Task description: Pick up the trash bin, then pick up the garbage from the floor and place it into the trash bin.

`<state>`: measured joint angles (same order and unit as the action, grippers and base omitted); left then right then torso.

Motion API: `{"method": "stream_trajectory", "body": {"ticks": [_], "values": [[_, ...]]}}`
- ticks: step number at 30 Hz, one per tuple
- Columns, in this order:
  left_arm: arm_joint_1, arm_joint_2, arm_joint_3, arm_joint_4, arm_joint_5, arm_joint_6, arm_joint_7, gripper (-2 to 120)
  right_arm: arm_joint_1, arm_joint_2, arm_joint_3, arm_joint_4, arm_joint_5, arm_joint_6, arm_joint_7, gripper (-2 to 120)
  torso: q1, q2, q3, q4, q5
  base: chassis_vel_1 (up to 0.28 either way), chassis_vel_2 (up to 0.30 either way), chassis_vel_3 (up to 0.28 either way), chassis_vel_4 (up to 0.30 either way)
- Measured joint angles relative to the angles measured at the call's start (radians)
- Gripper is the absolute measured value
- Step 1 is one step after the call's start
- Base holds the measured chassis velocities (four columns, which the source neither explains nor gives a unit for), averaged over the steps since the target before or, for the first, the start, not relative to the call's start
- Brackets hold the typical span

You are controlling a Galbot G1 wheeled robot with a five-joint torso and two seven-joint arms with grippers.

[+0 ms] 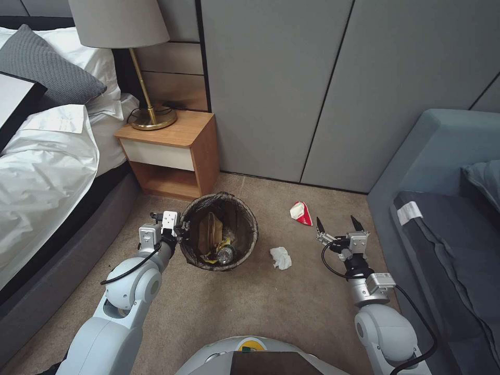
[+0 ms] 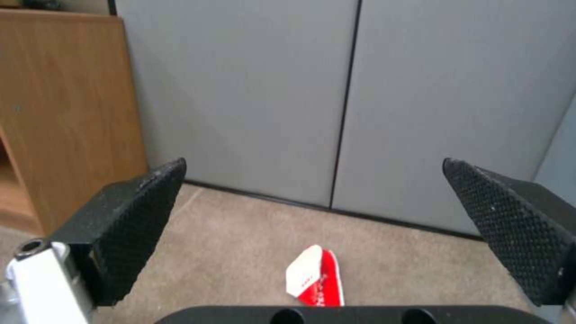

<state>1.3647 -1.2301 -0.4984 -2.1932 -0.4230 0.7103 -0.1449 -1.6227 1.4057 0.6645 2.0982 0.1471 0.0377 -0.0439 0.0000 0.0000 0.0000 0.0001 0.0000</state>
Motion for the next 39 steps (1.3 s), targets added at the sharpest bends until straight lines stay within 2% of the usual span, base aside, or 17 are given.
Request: {"method": "stream_trajectory", "body": {"ticks": [6,8,13,22,29,39], "values": [[-0.002,0.002,0.003,0.0,0.001,-0.003,0.0,5,0.036,-0.025,-0.022,-0.041,0.04,-0.085,0.0,100,0.0,0.0,0.0,-0.0004,0.0,0.0,0.0,0.0,0.0],[-0.002,0.004,0.003,-0.002,0.001,-0.004,0.0,5,0.072,-0.043,-0.04,-0.091,0.06,-0.132,0.001,100,0.0,0.0,0.0,-0.0003,0.0,0.0,0.0,0.0,0.0],[0.0,0.004,0.005,-0.007,0.001,-0.004,-0.001,5,0.122,-0.06,-0.069,-0.187,0.05,-0.153,-0.005,100,0.0,0.0,0.0,0.0,0.0002,0.0,0.0,0.0,0.0],[0.003,0.006,0.007,-0.025,0.0,-0.004,-0.003,5,0.202,-0.079,-0.162,-0.361,0.111,-0.254,-0.008,100,0.0,0.0,0.0,-0.0002,-0.0001,0.0,0.0,0.0,0.0],[0.005,0.005,0.011,-0.037,-0.002,-0.003,-0.005,5,0.268,-0.071,-0.228,-0.502,0.104,-0.276,-0.023,100,0.0,0.0,0.0,-0.0002,0.0,0.0,0.0,0.0,0.0],[0.01,0.006,0.011,-0.045,-0.004,-0.002,-0.006,5,0.369,-0.043,-0.27,-0.687,0.068,-0.262,-0.02,100,0.0,0.0,0.0,-0.0001,-0.0001,0.0,0.0,0.0,0.0]]}}
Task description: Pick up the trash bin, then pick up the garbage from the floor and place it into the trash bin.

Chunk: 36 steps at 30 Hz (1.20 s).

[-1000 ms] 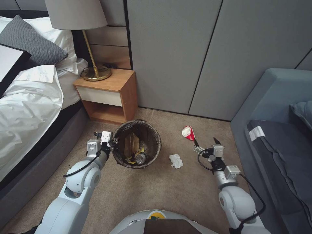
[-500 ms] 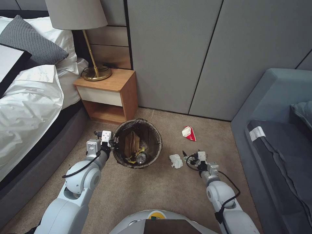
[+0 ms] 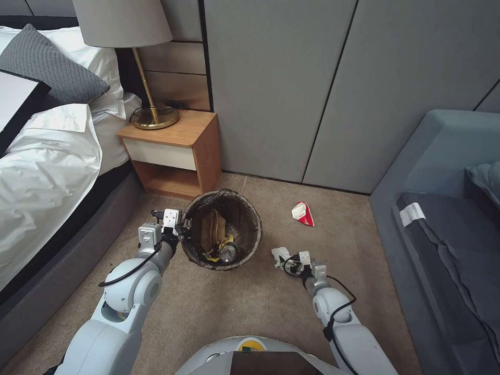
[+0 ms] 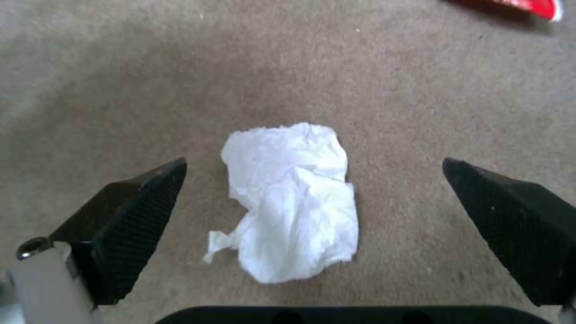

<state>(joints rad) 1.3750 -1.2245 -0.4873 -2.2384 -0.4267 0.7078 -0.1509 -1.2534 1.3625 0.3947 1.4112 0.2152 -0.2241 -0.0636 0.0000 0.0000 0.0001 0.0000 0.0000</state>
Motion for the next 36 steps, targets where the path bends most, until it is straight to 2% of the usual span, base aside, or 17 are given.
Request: {"method": "stream_trajectory", "body": {"ticks": [24,34,36], "values": [[-0.019,0.001,0.004,0.023,-0.001,-0.002,0.001,5,0.165,0.067,-0.038,-0.307,-0.07,0.069,0.003,100,0.0,0.0,0.0,0.0,0.0,0.0,0.0,0.0,0.0],[-0.026,0.002,0.004,0.034,-0.001,-0.003,0.002,5,0.176,0.075,-0.04,-0.338,-0.083,0.083,0.004,100,0.0,0.0,0.0,-0.0002,-0.0002,0.0,0.0,0.0,0.0],[-0.032,0.001,0.007,0.039,-0.001,-0.003,0.002,5,0.174,0.075,-0.04,-0.337,-0.087,0.087,0.007,92,0.0,0.0,0.0,-0.0004,-0.0005,0.0,0.0,0.0,0.0]]}}
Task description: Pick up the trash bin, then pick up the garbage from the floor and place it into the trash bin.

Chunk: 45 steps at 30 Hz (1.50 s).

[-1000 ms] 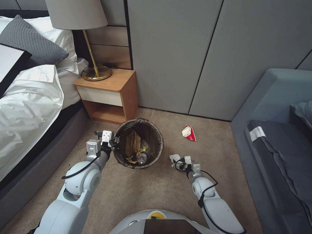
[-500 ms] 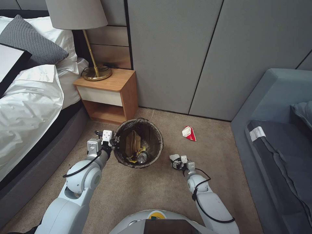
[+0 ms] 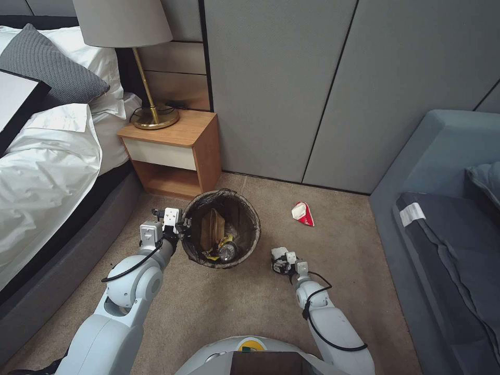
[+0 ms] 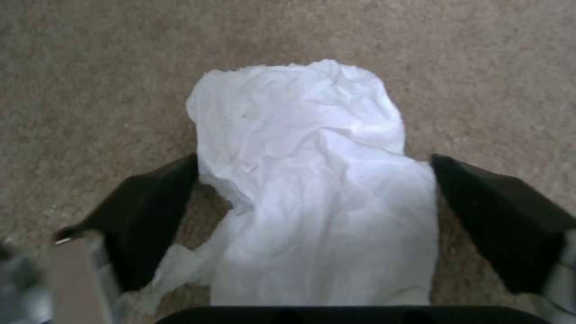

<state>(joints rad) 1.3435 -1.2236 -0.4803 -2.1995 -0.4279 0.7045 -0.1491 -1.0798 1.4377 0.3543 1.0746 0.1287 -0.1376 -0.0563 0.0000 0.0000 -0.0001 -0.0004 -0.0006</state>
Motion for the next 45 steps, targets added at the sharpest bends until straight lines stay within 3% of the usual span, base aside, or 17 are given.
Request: {"method": "stream_trajectory", "body": {"ticks": [1,3,5,7,10,14,16,21,25,30,38,45], "values": [[-0.002,-0.001,0.001,0.001,0.0,0.0,0.0,5,-0.002,0.0,0.0,0.002,-0.001,0.0,0.001,86,0.0,0.0,0.0,0.0,0.0,0.0,0.0,0.0,0.0],[-0.003,-0.001,0.001,0.002,0.0,0.0,0.0,5,-0.005,-0.002,0.0,0.008,-0.002,0.0,0.001,86,0.0,0.0,0.0,-0.0001,0.0,0.0,0.0,0.0,0.0],[-0.003,-0.001,0.001,0.002,0.0,0.0,0.0,5,-0.013,-0.005,-0.001,0.022,-0.002,-0.002,0.001,73,0.0,0.0,0.0,0.0002,0.0003,0.0,0.0,0.0,0.0],[-0.003,-0.001,0.001,0.003,0.0,0.0,0.0,5,-0.018,-0.006,-0.002,0.033,-0.002,-0.004,0.002,73,0.0,0.0,0.0,0.0005,0.0009,0.0,0.0,0.0,0.0],[-0.004,-0.001,0.001,0.005,0.0,0.0,0.0,5,-0.034,-0.01,-0.002,0.06,-0.007,-0.007,0.004,53,0.0,0.0,0.0,0.0009,0.0011,0.0,0.0,0.0,0.0],[-0.004,-0.002,0.001,0.006,0.0,0.0,0.0,5,-0.045,-0.013,-0.001,0.076,-0.012,-0.007,0.005,46,0.0,0.0,0.0,0.0006,0.0009,0.0,0.0,0.0,0.0],[-0.005,-0.004,0.002,0.007,0.0,0.0,0.0,5,-0.057,-0.015,0.0,0.095,-0.016,-0.007,0.007,34,0.0,0.0,0.0,0.0004,0.0007,0.0,0.0,0.0,0.0],[-0.005,-0.005,0.002,0.008,0.001,0.0,0.0,5,-0.073,-0.018,0.001,0.125,-0.029,-0.006,0.016,21,0.0,0.0,0.0,0.0005,0.0007,0.0,0.0,0.0,0.0],[-0.002,-0.005,0.002,0.008,0.001,0.0,0.0,5,-0.113,-0.026,0.018,0.217,-0.056,-0.002,0.031,0,0.0,0.0,0.0,0.0005,0.0007,0.0,0.0,0.0,0.0],[-0.001,-0.004,0.002,0.008,0.002,0.0,0.0,5,-0.168,-0.039,0.042,0.335,-0.068,-0.004,0.037,0,0.0,0.0,0.0,0.0004,0.0006,0.0,0.0,0.0,0.0],[0.0,-0.002,0.004,0.005,0.001,0.0,-0.001,5,-0.272,-0.077,0.114,0.654,-0.054,-0.033,0.05,0,0.0,0.0,0.0,0.0003,0.0006,0.0,0.0,0.0,0.0],[0.004,-0.005,0.004,0.005,0.001,0.0,0.0,5,-0.305,-0.115,0.157,0.855,0.004,-0.077,0.062,0,0.0,0.0,0.0,0.0002,0.0007,0.0,0.0,0.0,0.0]]}}
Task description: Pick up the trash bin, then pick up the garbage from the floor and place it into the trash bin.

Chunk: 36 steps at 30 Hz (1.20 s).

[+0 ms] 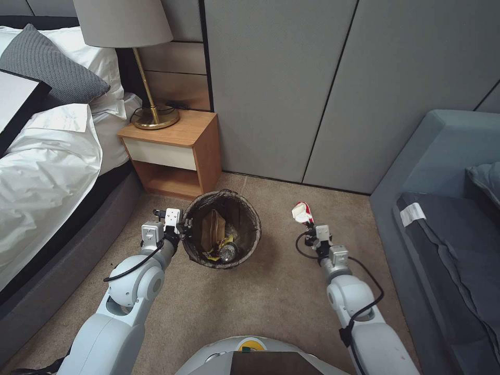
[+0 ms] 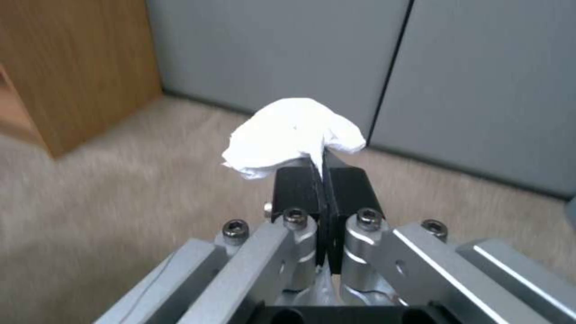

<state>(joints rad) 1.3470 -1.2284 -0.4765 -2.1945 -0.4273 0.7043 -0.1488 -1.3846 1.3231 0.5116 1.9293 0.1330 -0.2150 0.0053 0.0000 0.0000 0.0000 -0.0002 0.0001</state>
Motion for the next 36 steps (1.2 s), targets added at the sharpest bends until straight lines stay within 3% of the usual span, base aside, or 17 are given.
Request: {"method": "stream_trajectory", "body": {"ticks": [8,16,20,23,27,36], "values": [[0.007,-0.003,0.001,0.0,0.001,-0.003,0.002,5,0.009,-0.063,-0.031,0.217,0.113,-0.07,-0.016,0,0.0,0.0,0.0,0.0001,-0.0002,0.0,0.0,0.0,0.0],[0.008,-0.002,0.011,0.0,0.004,-0.003,0.003,5,0.077,-0.14,-0.13,0.309,0.213,-0.141,-0.04,0,0.0,0.0,0.0,0.0003,-0.0001,0.0,0.0,0.0,0.0],[0.009,0.0,0.016,0.0,0.004,-0.003,0.003,5,0.1,-0.194,-0.178,0.329,0.232,-0.156,-0.053,0,0.0,0.0,0.0,0.0001,0.0,0.0,0.0,0.0,0.0],[0.009,-0.002,0.025,0.0,0.007,-0.003,0.004,5,0.136,-0.279,-0.265,0.348,0.291,-0.18,-0.055,0,0.0,0.0,0.0,0.0002,0.0,0.0,0.0,0.0,0.0],[0.008,-0.004,0.029,0.0,0.01,-0.003,0.003,5,0.171,-0.319,-0.34,0.349,0.327,-0.194,-0.053,0,0.0,0.0,0.0,0.0001,0.0,0.0,0.0,0.0,0.0],[-0.006,-0.012,0.039,0.008,0.015,-0.001,-0.001,5,0.273,-0.317,-0.507,0.315,0.344,-0.217,-0.02,0,0.0,0.0,0.0,0.0002,-0.0002,0.0,0.0,0.0,0.0]]}}
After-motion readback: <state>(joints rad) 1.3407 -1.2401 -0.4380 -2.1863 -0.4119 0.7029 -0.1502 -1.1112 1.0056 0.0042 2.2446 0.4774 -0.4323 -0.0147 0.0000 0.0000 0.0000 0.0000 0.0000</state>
